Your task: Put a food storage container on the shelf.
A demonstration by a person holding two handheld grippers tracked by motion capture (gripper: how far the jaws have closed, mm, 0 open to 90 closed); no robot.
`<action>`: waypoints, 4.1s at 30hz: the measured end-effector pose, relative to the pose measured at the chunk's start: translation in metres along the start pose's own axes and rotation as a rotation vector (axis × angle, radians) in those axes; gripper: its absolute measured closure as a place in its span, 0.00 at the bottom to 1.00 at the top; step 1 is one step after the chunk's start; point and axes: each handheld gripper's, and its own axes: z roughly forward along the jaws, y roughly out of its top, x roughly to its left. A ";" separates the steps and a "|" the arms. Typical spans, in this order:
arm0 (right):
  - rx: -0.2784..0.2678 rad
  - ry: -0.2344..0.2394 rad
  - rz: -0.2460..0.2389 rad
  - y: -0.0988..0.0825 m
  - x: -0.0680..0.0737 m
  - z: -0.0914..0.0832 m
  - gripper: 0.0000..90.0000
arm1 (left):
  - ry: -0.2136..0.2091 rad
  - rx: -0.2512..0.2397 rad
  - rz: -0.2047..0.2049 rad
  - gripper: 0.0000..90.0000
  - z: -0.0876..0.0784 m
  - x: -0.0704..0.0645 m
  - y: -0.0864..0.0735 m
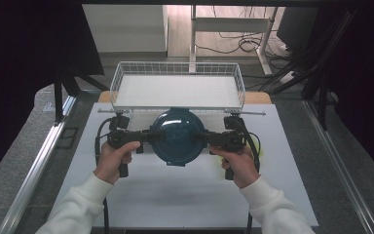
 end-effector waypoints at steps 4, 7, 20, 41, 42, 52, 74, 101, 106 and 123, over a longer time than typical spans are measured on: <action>-0.005 0.004 -0.005 0.008 0.002 -0.001 0.43 | 0.003 -0.005 0.008 0.45 -0.002 -0.004 0.009; -0.010 0.007 -0.011 0.015 0.005 -0.003 0.43 | 0.004 -0.010 0.014 0.45 -0.004 -0.006 0.013; -0.031 0.020 -0.030 0.053 0.017 -0.008 0.43 | 0.012 -0.034 0.055 0.45 -0.014 -0.018 0.056; -0.006 -0.007 -0.088 0.123 0.018 -0.002 0.43 | -0.018 -0.031 0.036 0.45 -0.006 -0.004 0.116; -0.007 -0.009 -0.088 0.125 0.017 -0.001 0.43 | -0.018 -0.034 0.028 0.45 -0.004 -0.003 0.119; -0.020 -0.010 -0.051 0.150 0.003 0.013 0.43 | -0.008 -0.021 0.003 0.45 0.007 0.013 0.146; 0.009 -0.019 0.083 0.171 -0.031 0.039 0.42 | -0.013 -0.008 -0.134 0.44 0.036 0.046 0.165; 0.044 -0.078 0.184 0.172 -0.044 0.058 0.23 | 0.005 -0.049 -0.180 0.36 0.055 0.060 0.166; 0.054 -0.169 0.060 0.167 -0.024 0.051 0.10 | 0.045 -0.101 -0.102 0.21 0.043 0.049 0.163; -0.075 -0.126 -0.230 0.112 0.000 -0.026 0.14 | 0.188 -0.133 0.288 0.19 -0.020 -0.007 0.083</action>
